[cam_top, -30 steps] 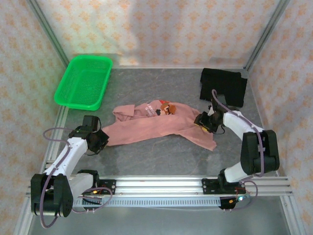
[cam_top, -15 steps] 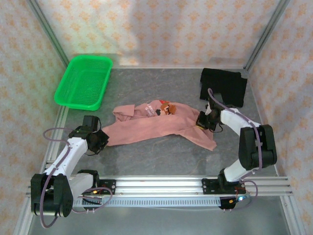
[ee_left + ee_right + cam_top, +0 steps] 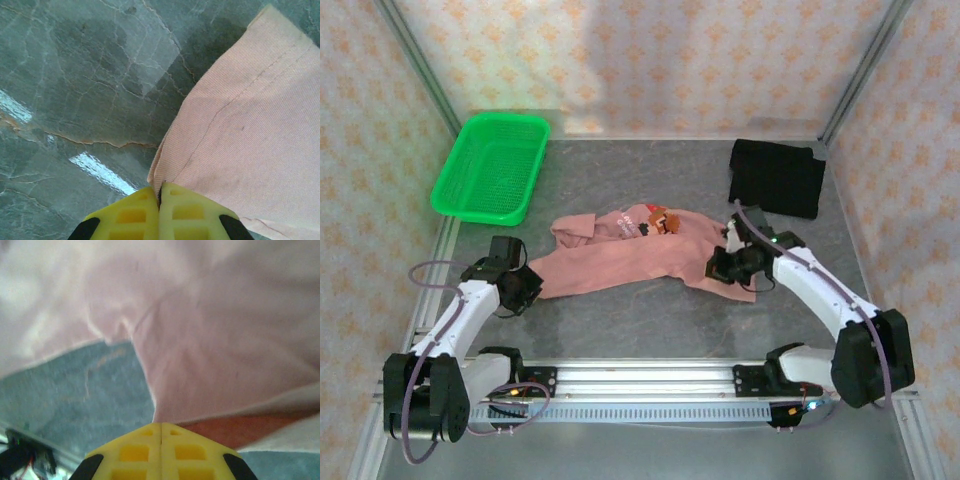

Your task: Fold and stack the t-shirts

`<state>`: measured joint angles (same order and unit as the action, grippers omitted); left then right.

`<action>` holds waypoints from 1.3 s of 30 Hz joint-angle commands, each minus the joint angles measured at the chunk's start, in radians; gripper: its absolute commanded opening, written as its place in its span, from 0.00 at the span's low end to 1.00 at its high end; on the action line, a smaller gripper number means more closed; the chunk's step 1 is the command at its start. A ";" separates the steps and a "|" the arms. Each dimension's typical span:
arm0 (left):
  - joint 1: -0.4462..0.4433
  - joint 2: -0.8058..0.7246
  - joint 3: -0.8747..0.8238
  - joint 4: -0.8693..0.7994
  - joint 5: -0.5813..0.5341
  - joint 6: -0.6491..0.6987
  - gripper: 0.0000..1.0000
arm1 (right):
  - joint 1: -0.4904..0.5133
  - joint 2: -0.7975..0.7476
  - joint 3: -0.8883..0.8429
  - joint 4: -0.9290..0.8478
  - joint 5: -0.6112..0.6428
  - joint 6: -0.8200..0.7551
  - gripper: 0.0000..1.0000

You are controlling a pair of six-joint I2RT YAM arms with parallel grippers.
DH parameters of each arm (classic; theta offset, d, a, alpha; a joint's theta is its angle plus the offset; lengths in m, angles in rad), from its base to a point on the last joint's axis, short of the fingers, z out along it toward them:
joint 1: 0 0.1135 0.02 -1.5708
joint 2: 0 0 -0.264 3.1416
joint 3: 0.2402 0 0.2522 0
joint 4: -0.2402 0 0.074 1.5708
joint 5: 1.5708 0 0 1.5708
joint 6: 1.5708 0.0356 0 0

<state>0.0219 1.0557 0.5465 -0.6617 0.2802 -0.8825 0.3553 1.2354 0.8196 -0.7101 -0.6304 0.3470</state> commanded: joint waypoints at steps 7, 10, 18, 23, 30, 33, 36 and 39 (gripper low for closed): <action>0.010 0.024 -0.026 0.020 -0.008 0.034 0.00 | 0.085 -0.025 -0.106 -0.241 -0.007 0.131 0.08; 0.008 0.029 -0.035 0.025 -0.009 0.038 0.00 | 0.085 -0.087 -0.140 -0.293 -0.023 0.163 0.30; 0.007 0.048 -0.046 0.046 -0.005 0.047 0.00 | 0.049 -0.224 -0.064 -0.369 0.175 0.279 0.51; 0.000 0.071 -0.028 0.056 -0.002 0.062 0.00 | -0.075 -0.111 0.007 -0.370 0.320 0.344 0.51; -0.022 0.080 0.018 0.041 -0.015 0.094 0.00 | -0.234 0.042 0.086 -0.301 0.305 0.339 0.50; -0.023 0.079 0.014 0.045 -0.021 0.098 0.00 | -0.246 0.104 0.091 -0.262 0.265 0.348 0.48; -0.025 0.081 0.006 0.058 -0.019 0.099 0.00 | -0.250 0.155 0.087 -0.235 0.254 0.355 0.47; -0.025 0.082 0.006 0.066 -0.018 0.100 0.00 | -0.267 0.191 0.083 -0.205 0.249 0.370 0.45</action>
<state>0.0063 1.1336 0.5423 -0.6102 0.2798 -0.8085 0.1032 1.4052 0.8886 -0.9478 -0.3782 0.6891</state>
